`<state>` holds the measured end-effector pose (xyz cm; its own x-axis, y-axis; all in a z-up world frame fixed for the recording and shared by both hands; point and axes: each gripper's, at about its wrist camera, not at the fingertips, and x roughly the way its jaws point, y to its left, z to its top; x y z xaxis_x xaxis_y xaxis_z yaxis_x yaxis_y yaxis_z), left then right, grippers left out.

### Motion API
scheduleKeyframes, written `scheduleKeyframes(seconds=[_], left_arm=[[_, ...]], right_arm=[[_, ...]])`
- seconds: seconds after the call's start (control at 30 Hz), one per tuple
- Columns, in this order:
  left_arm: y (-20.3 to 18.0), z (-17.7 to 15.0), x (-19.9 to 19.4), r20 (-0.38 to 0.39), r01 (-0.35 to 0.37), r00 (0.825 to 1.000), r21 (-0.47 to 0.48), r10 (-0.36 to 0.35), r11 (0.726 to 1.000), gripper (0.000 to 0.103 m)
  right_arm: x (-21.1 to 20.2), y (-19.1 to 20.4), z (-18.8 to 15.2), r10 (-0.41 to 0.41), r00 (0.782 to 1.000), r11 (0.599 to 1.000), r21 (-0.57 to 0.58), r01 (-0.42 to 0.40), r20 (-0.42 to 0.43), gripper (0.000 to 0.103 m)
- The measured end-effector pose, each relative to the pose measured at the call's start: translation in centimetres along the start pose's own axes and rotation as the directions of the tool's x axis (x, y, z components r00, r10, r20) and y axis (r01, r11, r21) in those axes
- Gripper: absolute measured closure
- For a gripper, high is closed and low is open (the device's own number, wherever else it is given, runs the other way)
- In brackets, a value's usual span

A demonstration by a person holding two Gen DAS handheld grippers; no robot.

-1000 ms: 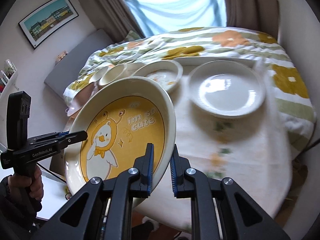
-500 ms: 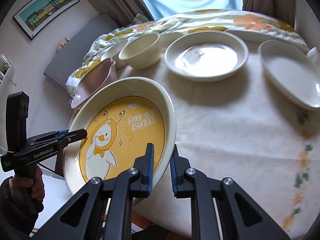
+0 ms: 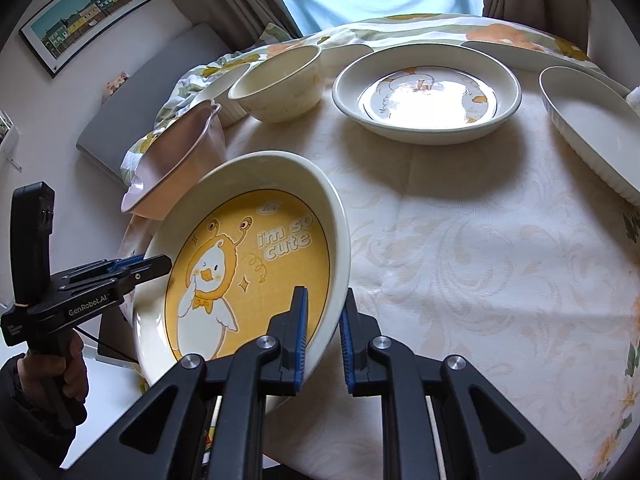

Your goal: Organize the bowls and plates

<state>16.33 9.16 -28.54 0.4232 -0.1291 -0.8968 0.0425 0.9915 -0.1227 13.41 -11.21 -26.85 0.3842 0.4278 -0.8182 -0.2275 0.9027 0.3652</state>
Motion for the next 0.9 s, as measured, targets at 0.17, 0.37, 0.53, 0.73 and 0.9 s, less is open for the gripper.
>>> scheduleKeyframes(seconds=[0.17,0.37,0.53,0.73,0.9], left_arm=[[-0.3,0.0,0.0,0.003,-0.02,1.0,0.011,0.02,1.0,0.085],[-0.8,-0.1,0.0,0.006,-0.036,0.999,0.012,0.036,0.999,0.085],[-1.1,0.0,0.4,-0.011,-0.048,0.999,0.015,0.048,0.999,0.081],[-1.4,-0.5,0.8,-0.029,-0.064,0.998,0.011,0.064,0.998,0.069],[-1.7,-1.1,0.1,-0.002,-0.131,0.991,-0.014,0.131,0.991,0.035]], right_arm=[[0.1,-0.1,-0.2,-0.003,1.0,1.0,-0.006,0.003,-0.002,0.089],[0.2,0.3,0.1,-0.02,1.0,1.0,-0.023,0.02,-0.021,0.088],[0.3,0.3,0.2,-0.021,0.999,1.0,0.008,0.021,-0.045,0.087],[0.3,0.0,0.2,-0.003,0.999,0.999,0.049,0.005,-0.051,0.038],[-1.0,-0.3,0.1,0.015,0.999,0.999,0.032,-0.014,-0.034,0.038]])
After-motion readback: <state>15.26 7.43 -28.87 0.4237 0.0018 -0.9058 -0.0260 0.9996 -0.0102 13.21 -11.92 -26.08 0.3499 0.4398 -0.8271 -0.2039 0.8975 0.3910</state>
